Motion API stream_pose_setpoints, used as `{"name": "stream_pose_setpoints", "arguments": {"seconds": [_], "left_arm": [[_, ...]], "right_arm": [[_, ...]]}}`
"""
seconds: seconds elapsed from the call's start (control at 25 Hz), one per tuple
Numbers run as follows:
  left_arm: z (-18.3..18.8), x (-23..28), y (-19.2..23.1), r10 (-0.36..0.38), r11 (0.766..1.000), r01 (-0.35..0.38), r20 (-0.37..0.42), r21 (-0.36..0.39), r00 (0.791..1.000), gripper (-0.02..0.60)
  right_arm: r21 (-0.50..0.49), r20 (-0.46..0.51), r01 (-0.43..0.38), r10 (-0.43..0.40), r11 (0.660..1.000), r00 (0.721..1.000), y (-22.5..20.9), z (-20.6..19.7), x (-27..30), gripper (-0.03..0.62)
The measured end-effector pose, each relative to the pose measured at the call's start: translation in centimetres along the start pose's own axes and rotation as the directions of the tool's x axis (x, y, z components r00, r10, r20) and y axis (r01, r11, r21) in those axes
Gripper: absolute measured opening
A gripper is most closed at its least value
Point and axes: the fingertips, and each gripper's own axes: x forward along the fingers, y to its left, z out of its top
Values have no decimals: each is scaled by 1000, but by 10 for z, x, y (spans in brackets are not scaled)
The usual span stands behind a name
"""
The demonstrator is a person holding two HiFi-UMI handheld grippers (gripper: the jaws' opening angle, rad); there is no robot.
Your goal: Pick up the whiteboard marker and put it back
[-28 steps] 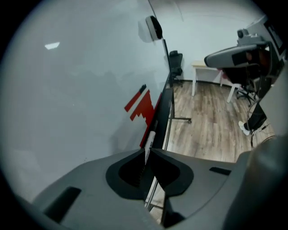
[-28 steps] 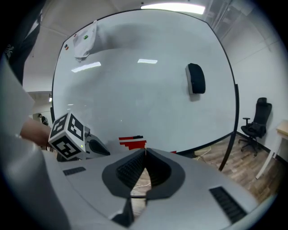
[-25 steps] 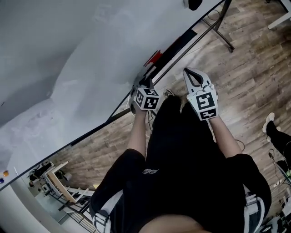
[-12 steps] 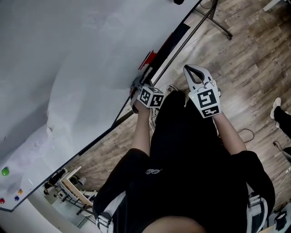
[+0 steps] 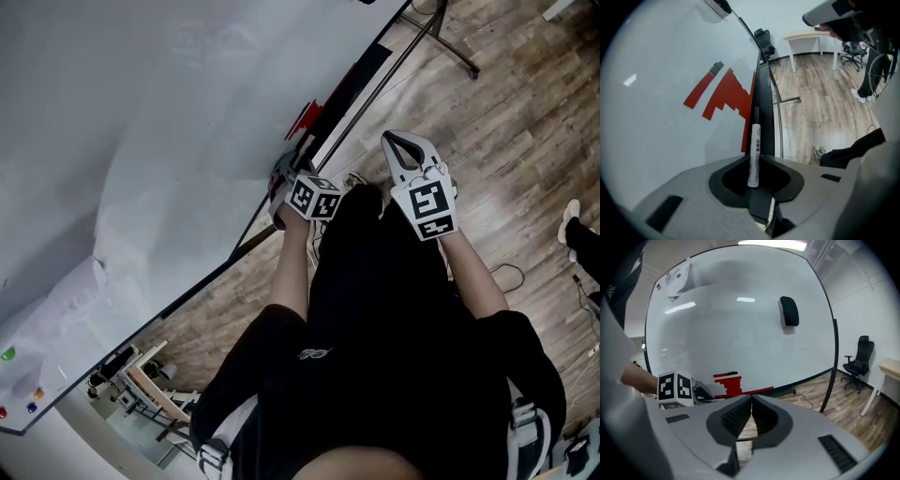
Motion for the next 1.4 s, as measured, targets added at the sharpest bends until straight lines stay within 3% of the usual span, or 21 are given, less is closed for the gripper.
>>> {"name": "stream_pose_setpoints", "arguments": {"seconds": [0.32, 0.48, 0.68, 0.92, 1.04, 1.12, 1.24, 1.4], "left_arm": [[-3, -14, -7, -73, 989, 83, 81, -122, 994, 69], [0, -34, -11, -36, 992, 52, 131, -116, 991, 67], [8, -58, 0, 51, 986, -13, 222, -169, 974, 67], [8, -97, 11, 156, 969, -72, 364, -235, 918, 67], [2, -111, 20, 186, 943, -39, 424, -331, 886, 67], [-4, -130, 24, 199, 924, 3, 487, -382, 851, 67], [-17, -158, 25, 226, 880, 79, 559, -468, 798, 67], [-44, -181, 35, 238, 805, 192, 602, -561, 762, 67]], "right_arm": [[-28, -11, -47, 47, 998, 999, 19, -3, 1, 3], [-37, -12, -96, 96, 995, 995, 34, -2, 0, 3], [-61, -21, -181, 180, 982, 983, 57, -6, 13, 3], [-94, 13, -245, 247, 965, 969, 93, 9, 16, 3], [-103, 36, -270, 275, 957, 961, 113, 16, 17, 3], [-110, 52, -278, 285, 954, 957, 132, 19, 11, 3], [-94, 84, -293, 301, 951, 950, 158, 26, -6, 3], [-41, 117, -320, 323, 946, 939, 192, 36, -20, 3]]}}
